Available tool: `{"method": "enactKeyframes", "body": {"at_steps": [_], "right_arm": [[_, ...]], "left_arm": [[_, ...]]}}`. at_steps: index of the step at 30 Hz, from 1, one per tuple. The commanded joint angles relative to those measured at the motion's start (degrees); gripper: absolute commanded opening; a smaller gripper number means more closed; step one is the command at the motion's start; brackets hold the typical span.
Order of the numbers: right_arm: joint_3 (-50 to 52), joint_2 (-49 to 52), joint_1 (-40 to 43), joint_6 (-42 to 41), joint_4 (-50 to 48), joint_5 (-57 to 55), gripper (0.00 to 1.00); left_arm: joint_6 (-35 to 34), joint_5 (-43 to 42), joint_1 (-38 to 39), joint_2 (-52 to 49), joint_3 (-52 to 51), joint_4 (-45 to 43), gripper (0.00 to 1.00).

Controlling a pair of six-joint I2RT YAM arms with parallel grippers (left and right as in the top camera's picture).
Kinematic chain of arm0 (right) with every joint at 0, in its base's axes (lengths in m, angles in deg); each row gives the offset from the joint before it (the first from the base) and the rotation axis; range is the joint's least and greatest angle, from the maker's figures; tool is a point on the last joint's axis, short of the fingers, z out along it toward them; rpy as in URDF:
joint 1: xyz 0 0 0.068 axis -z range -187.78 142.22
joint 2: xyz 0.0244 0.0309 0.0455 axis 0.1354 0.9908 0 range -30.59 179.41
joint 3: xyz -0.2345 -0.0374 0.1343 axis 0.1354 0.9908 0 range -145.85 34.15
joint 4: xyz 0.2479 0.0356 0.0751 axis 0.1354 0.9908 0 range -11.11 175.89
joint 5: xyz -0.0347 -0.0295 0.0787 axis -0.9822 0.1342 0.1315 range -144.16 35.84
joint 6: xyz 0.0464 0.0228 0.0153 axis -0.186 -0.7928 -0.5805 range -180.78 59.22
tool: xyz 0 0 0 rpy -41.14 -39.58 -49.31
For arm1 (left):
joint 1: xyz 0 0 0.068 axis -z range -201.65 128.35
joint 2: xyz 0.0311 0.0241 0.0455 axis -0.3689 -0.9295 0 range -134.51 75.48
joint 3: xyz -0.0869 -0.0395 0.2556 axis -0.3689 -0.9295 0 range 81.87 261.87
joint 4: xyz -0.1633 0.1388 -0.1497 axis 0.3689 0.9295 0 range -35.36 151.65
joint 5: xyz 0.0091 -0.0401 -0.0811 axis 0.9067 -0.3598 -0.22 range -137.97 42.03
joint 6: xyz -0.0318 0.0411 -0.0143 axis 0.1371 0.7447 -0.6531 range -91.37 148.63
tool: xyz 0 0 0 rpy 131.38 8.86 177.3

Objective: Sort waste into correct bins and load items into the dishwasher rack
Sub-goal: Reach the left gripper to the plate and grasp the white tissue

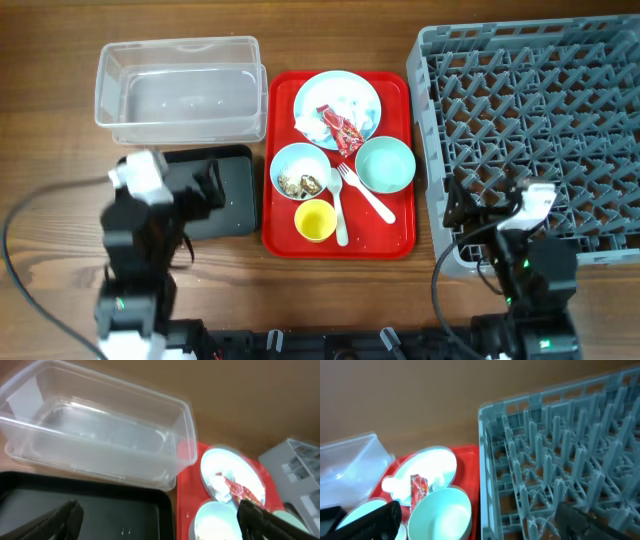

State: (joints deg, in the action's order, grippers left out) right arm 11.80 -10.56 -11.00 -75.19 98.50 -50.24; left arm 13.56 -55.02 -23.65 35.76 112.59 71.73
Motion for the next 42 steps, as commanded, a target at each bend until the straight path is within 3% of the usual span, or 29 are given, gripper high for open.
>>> {"method": "enactKeyframes", "body": {"at_steps": [1, 4, 8, 12, 15, 22, 28, 39, 41, 42], "right_arm": [[-9.3, 9.6, -0.1, -0.8, 5.8, -0.4, 1.00], [-17.4, 17.9, -0.1, -0.7, 14.2, -0.2, 1.00], [-23.1, 25.7, -0.1, 0.7, 17.1, 0.2, 1.00], [-23.3, 27.8, -0.1, 0.8, 16.9, 0.1, 1.00], [-23.3, 28.2, -0.1, 0.8, 16.9, 0.1, 1.00], [-23.3, 28.2, -0.1, 0.7, 17.0, 0.2, 1.00], [-23.3, 28.2, -0.1, 0.8, 17.3, 0.1, 1.00], [-23.3, 28.2, -0.1, 0.8, 17.4, 0.2, 1.00], [-23.3, 28.2, -0.1, 0.8, 17.3, 0.2, 1.00], [-23.3, 28.2, -0.1, 0.9, 17.3, 0.1, 1.00]], "left_arm": [[-0.3, -1.8, -0.4, -16.1, 16.5, 10.1, 1.00], [1.2, -1.5, -0.4, -27.0, 28.9, 23.1, 1.00], [1.1, -4.2, -0.4, -33.7, 34.2, 25.9, 1.00], [1.1, -12.1, 0.7, -34.7, 34.2, 12.9, 1.00], [1.7, -8.2, 5.1, -35.5, 34.2, 4.4, 1.00], [13.4, 4.4, 20.3, -47.5, 34.2, -8.3, 1.00], [13.2, 3.8, 22.9, -58.9, 34.2, -11.4, 0.97], [12.8, -0.9, 24.8, -70.9, 34.2, -13.7, 0.68], [12.7, -1.0, 25.0, -71.5, 34.2, -13.6, 0.54], [12.7, -1.0, 25.0, -71.5, 34.2, -13.7, 0.37]]}}
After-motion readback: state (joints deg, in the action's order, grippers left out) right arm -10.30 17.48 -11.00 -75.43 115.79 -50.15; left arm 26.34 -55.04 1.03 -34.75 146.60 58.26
